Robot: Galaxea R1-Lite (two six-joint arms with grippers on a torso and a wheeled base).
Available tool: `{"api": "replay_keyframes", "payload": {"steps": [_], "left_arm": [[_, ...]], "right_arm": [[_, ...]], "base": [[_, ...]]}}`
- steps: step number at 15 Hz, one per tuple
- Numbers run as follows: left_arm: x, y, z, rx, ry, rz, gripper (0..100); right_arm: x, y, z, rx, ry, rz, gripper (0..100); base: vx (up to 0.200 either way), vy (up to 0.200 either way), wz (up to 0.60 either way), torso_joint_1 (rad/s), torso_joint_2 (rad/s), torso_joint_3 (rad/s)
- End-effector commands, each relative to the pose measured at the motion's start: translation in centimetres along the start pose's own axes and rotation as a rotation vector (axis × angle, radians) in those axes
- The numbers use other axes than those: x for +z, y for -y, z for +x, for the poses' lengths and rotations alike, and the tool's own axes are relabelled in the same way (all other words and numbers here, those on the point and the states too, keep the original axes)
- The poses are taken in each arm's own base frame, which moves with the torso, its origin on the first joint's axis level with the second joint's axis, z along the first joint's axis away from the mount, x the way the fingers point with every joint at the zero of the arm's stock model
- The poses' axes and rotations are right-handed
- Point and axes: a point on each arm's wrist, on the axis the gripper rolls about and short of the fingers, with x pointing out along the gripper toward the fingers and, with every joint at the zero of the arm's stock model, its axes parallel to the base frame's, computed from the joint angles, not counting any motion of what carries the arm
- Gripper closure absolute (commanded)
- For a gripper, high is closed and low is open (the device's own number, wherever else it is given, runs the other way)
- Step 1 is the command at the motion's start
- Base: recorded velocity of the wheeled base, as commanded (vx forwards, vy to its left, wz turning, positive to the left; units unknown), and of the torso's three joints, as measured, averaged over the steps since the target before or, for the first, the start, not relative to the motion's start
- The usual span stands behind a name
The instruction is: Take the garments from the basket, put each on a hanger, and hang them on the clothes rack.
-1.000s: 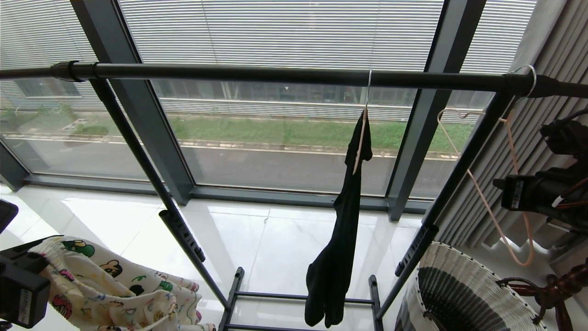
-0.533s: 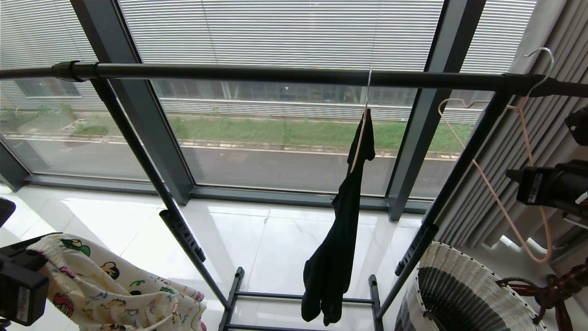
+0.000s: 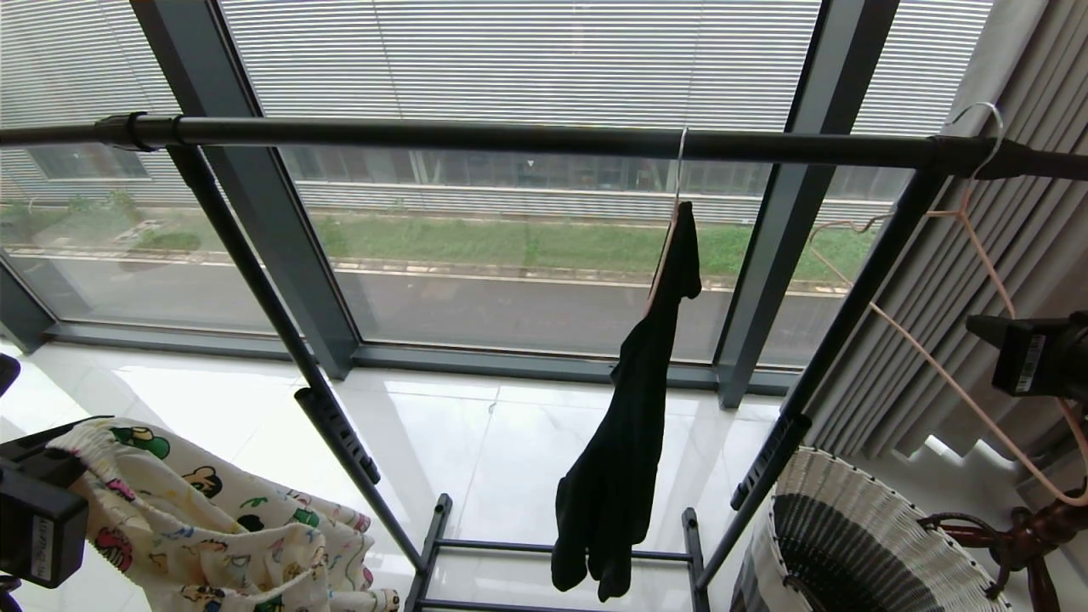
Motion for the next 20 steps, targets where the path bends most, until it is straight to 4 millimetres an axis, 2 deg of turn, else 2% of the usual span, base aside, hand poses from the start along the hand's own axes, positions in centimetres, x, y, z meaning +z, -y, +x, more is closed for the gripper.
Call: {"api": "replay_keyframes", "payload": {"steps": [1,4,8,16,20], "left_arm": [[0.0,0.0,0.1,-0.002,-0.004,0.001,100],[-0.1,0.0,0.1,-0.002,-0.006,0.001,100],[-0.1,0.0,0.1,-0.002,-0.006,0.000,100],[0.0,0.0,0.1,0.000,-0.005,0.000,100],[0.0,0.0,0.1,0.003,0.000,-0.002,100]], "right_arm": [[0.2,0.2,-1.3,0.001,0.034,-0.006,100],[0.2,0.3,-2.1,0.001,0.062,-0.033,100],[-0.8,0.6,-3.8,0.000,0.100,-0.089,100],[-2.1,1.8,-6.7,-0.064,0.153,-0.092,100],[-2.7,1.9,-7.3,-0.064,0.156,-0.096,100]], "base": [[0.000,0.000,0.00,0.000,0.00,0.000],[0.000,0.000,0.00,0.000,0.00,0.000],[0.000,0.000,0.00,0.000,0.00,0.000],[0.000,0.000,0.00,0.000,0.00,0.000],[-0.200,0.000,0.00,0.008,0.00,0.001]]}}
